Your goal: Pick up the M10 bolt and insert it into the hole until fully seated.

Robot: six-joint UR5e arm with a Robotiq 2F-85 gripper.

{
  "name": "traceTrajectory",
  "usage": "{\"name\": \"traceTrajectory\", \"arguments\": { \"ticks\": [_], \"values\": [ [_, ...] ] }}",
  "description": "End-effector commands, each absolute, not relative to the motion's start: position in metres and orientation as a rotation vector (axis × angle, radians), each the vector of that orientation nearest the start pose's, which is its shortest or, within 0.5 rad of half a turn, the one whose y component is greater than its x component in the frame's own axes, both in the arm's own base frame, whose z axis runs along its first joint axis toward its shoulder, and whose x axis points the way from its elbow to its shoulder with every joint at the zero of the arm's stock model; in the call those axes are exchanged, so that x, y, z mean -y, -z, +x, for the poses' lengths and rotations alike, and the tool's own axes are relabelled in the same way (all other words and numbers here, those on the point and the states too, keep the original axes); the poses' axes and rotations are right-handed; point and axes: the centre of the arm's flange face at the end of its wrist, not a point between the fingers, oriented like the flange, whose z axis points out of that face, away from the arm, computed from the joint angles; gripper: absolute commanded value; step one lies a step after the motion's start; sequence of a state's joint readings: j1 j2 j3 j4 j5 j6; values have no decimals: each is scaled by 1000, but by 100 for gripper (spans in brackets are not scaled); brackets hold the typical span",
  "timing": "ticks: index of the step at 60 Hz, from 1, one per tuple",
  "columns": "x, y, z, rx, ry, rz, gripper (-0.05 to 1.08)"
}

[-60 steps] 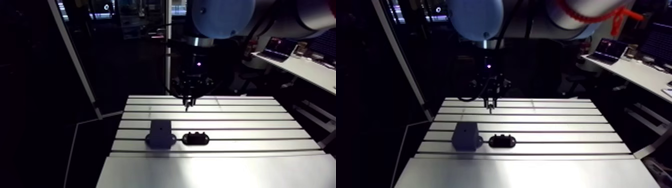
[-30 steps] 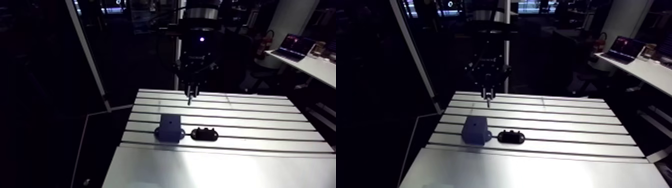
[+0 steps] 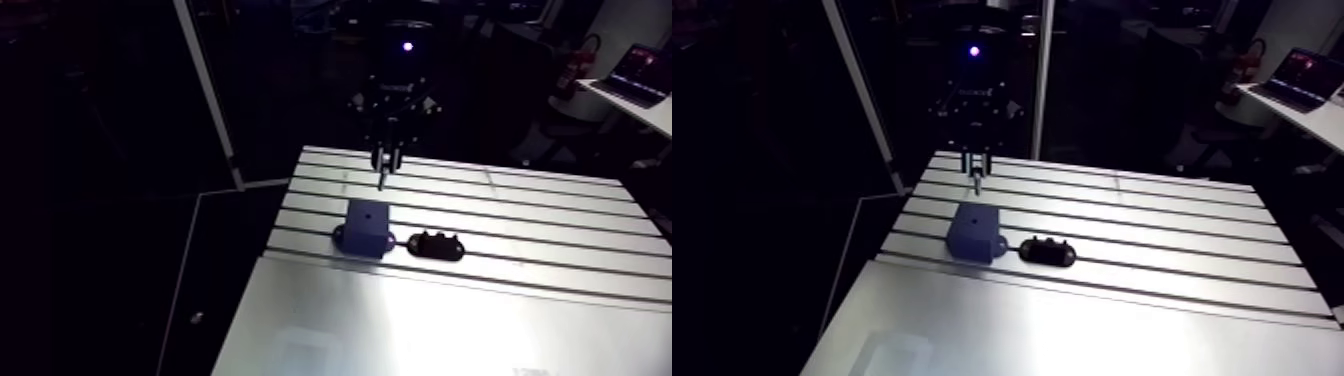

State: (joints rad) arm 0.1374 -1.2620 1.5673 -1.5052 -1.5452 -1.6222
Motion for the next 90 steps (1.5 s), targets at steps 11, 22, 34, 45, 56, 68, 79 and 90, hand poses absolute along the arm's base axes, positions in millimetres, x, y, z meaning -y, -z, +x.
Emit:
{"name": "traceTrajectory", "arguments": {
  "ticks": [11,22,34,45,56,68,79,90],
  "values": [
    [216,-310,-537,-2724,10,-271,108],
    [217,-302,-538,-2710,9,-271,108],
    [221,-298,-539,-2706,7,-284,108],
    [225,-292,-542,-2698,-3,-294,108],
    [225,-290,-543,-2699,-12,-300,108],
    [226,-285,-544,-2694,-15,-296,108],
    [233,-281,-543,-2692,-30,-317,108],
    [241,-281,-540,-2704,-69,-338,108]
  ]
}}
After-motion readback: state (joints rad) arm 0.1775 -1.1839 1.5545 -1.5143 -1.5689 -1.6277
